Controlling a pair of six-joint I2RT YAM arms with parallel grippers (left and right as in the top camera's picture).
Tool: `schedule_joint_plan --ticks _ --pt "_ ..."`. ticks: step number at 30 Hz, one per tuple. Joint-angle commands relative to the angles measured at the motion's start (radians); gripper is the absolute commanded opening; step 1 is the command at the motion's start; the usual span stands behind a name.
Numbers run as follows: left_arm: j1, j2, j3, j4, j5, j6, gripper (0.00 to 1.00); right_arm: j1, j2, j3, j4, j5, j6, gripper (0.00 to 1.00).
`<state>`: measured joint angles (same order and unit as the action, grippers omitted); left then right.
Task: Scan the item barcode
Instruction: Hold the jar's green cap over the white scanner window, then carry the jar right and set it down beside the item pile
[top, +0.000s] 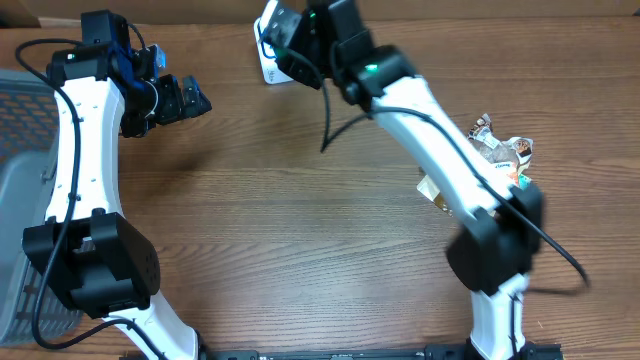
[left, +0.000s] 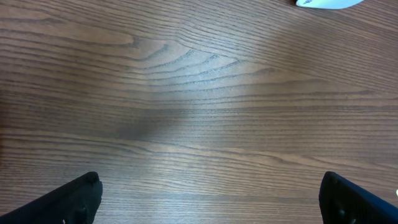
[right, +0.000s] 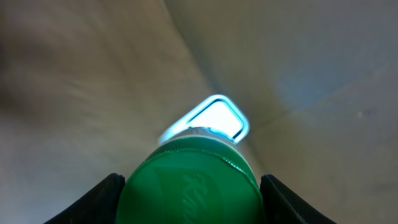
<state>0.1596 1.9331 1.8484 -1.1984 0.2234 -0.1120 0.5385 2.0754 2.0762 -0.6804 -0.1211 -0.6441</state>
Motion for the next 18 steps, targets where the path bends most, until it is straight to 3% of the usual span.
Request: schedule_joint_plan --ticks 1,4,9,13,18 --pt "0.008 -0.002 0.018 -0.002 -0.006 0.011 1.0 -0.001 -0.069 0.019 -0.149 -0.091 0.177 0.59" --pt "0.008 -0.002 0.018 -0.002 -0.006 0.011 0.99 -0.013 -0.063 0.018 -0.356 -0.09 0.176 0.61" --pt "0.008 -0.002 0.018 -0.002 -0.006 0.011 0.99 -0.048 -0.043 0.012 -0.629 -0.09 0.176 0.55" --pt "0.008 -0.002 0.018 -0.002 -0.006 0.011 0.99 -0.105 -0.038 -0.037 -0.703 -0.09 0.176 0.54" --pt "0.008 -0.002 0.018 -0.002 -0.006 0.011 1.0 -0.211 -0.036 -0.147 -0.671 -0.09 0.211 0.55"
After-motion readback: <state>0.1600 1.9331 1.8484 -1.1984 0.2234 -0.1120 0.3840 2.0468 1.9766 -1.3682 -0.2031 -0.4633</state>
